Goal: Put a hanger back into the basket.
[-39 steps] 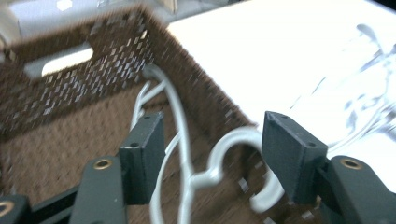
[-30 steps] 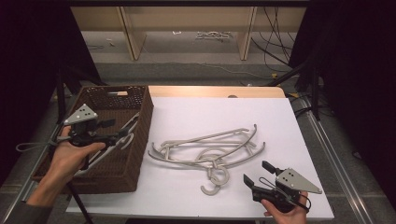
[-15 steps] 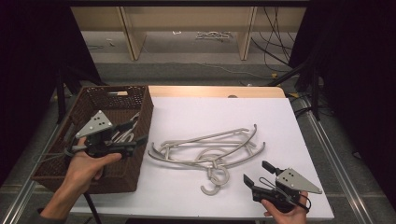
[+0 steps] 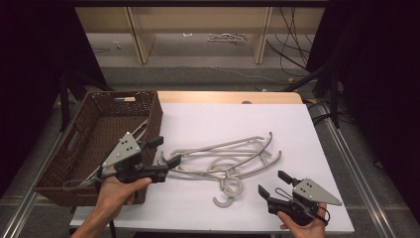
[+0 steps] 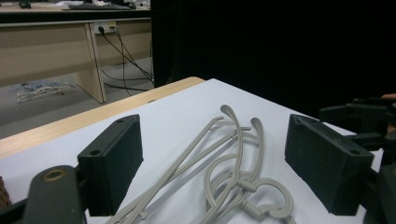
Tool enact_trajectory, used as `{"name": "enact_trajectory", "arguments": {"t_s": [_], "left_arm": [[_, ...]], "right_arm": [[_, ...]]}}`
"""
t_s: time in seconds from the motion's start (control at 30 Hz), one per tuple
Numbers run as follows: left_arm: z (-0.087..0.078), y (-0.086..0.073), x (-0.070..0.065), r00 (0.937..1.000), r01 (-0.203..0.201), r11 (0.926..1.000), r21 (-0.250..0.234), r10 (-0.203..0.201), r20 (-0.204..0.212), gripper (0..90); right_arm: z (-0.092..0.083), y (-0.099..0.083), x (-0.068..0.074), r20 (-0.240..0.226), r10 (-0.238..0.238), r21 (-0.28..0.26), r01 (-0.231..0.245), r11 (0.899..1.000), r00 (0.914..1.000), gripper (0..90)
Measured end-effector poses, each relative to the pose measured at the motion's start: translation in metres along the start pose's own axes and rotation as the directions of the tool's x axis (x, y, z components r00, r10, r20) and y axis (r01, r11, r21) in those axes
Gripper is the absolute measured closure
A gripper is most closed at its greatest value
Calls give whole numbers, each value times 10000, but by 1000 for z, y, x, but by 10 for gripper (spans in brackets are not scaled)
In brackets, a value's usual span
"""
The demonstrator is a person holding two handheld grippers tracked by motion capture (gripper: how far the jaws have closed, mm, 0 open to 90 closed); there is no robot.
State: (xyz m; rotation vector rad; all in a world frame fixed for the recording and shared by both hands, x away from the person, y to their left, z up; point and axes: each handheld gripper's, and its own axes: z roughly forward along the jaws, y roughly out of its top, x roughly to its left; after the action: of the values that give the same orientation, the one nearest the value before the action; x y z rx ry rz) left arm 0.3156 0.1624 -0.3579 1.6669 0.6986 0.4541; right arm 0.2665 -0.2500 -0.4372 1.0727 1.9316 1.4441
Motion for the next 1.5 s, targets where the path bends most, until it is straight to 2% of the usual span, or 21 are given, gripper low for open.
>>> {"name": "enact_trajectory", "arguments": {"t_s": [0.1,0.23,0.3,0.53,0.63,0.7,0.73,0.83,1.0,1.03,1.1,1.13,1.2,1.27,1.3,1.37,1.4,1.5], "left_arm": [[6,-11,-5,9997,144,9999,-16,-144,222,187],[12,-24,-9,9995,153,9999,24,-153,284,183],[14,-29,-9,9994,167,9999,20,-168,288,182],[22,-42,-17,9988,-326,9983,488,308,378,176],[26,-48,-20,9973,-541,9960,711,504,536,175],[28,-51,-21,9963,-604,9945,859,548,655,175],[30,-53,-22,9962,-619,9939,911,558,674,174],[35,-57,-24,9936,-833,9886,1255,727,867,173],[43,-62,-24,9922,-925,9838,1534,781,977,173],[44,-65,-26,9935,-775,9836,1627,625,954,173],[46,-67,-26,9921,-914,9813,1692,750,1005,173],[46,-68,-27,9922,-858,9813,1725,683,1047,173],[47,-71,-27,9901,-1099,9771,1820,915,1063,173],[49,-73,-29,9897,-1086,9761,1882,883,1130,174],[50,-74,-30,9890,-1131,9754,1894,921,1161,174],[51,-75,-30,9875,-1196,9747,1887,971,1245,175],[54,-76,-31,9858,-1298,9713,1992,1048,1314,175],[60,-78,-32,9833,-1360,9674,2138,1054,1484,184]], "right_arm": [[1,0,0,-42,14,7,-14,10000,10000,201],[0,1,2,-205,88,158,-85,9998,9998,201],[1,0,1,-230,119,-40,-120,9999,9997,201],[0,0,0,-131,78,-41,-78,10000,9999,200],[0,0,0,-133,35,79,-34,10000,9999,200],[1,0,1,-150,18,-53,-18,10000,9999,200],[0,0,2,-245,125,6,-125,9999,9996,200],[0,1,2,-244,68,93,-66,9999,9997,200],[1,0,1,-229,46,-17,-47,10000,9997,200],[1,0,1,-253,106,7,-105,9999,9996,200],[0,0,2,-256,118,25,-118,9999,9996,200],[0,1,2,-264,101,150,-97,9998,9996,200],[2,0,3,-263,21,-101,-23,9999,9997,200],[0,2,4,-183,-154,192,157,9997,9997,200],[3,1,5,-306,-66,-44,65,10000,9995,200],[3,1,5,-315,-72,-57,70,10000,9995,200],[3,1,5,-302,-83,-76,81,9999,9995,200],[3,1,5,-285,-25,89,28,10000,9996,200]]}}
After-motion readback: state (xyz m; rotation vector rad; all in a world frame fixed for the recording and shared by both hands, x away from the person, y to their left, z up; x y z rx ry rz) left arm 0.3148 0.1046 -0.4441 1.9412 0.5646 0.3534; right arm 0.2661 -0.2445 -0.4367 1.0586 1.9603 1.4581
